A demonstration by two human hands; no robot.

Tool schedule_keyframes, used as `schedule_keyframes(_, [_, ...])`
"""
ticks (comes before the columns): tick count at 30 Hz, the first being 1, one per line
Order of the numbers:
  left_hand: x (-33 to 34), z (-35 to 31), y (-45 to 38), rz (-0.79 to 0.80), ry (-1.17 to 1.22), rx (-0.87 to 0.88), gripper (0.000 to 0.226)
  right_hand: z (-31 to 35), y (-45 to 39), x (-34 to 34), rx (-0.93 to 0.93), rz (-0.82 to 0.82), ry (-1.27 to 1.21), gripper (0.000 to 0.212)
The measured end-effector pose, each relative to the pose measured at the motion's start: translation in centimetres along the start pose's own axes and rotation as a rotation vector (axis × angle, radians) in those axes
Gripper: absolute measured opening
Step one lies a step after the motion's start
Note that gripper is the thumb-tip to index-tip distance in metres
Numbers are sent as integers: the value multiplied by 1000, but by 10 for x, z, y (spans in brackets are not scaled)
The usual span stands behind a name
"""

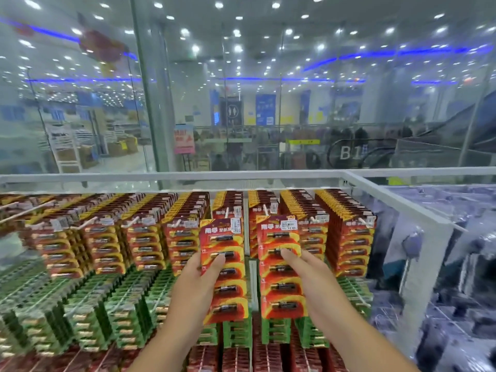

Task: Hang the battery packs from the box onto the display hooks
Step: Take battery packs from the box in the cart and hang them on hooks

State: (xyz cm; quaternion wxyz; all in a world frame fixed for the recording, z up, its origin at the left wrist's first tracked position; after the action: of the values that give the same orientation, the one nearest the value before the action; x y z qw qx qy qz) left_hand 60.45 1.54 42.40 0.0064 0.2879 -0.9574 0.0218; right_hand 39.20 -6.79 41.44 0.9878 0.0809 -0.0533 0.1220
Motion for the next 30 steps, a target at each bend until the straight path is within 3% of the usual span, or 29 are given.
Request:
schedule_keyframes(3, [-4,10,-23,4,-16,-1,34,-4,-21,8,4,-22,-6,30])
schedule_keyframes(7, [-8,19,-45,25,-74,18,97,-10,-33,15,15,-46,-50,12])
schedule_keyframes(8, [-8,25,-51,24,-78,14,111,-5,-29,19,10,-62,-50,17])
schedule_keyframes(10, [-4,32,-61,36,-76,11,119,1,-25,23,-10,-98,-72,22])
schedule_keyframes(12, [1,32,-64,60,-41,-8,111,-4,-38,23,-18,-113,-84,14])
schedule_keyframes(14, [7,32,-68,76,-15,-21,74,-13,-51,20,-12,-133,-61,13])
schedule_keyframes(16, [11,34,-76,67,3,-26,30,-19,-60,20,-2,-151,-55,23])
schedule_keyframes(17, [13,36,-80,67,-7,-36,21,-22,-65,19,-4,-175,-46,32])
schedule_keyframes(19, [15,38,-87,51,0,-48,23,-25,-75,16,-26,-225,-54,68])
schedule_keyframes(21, [17,39,-96,29,8,-64,33,-26,-83,14,-40,-262,-52,79])
schedule_keyframes(25, [22,37,-114,-10,2,-44,30,-27,-103,17,-53,-301,-96,74])
schedule_keyframes(27, [23,41,-123,-52,-32,-44,39,-24,-110,23,-63,-334,-96,70])
schedule_keyframes(30, [26,53,-136,-112,-67,-33,42,-25,-122,30,-61,-352,-93,38])
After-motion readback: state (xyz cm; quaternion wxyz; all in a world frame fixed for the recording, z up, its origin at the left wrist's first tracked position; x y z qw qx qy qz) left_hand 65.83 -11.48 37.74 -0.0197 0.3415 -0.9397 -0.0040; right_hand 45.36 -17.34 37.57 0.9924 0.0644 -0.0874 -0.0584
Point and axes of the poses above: each hand's wrist, its own y-axis away from the middle knuckle, its own x-axis out of the palm, z = x × y, the point moved 10 cm from there along -y, towards the middle knuckle, and after that the axes turned 2 degrees about -z, right-handed, at the moved point
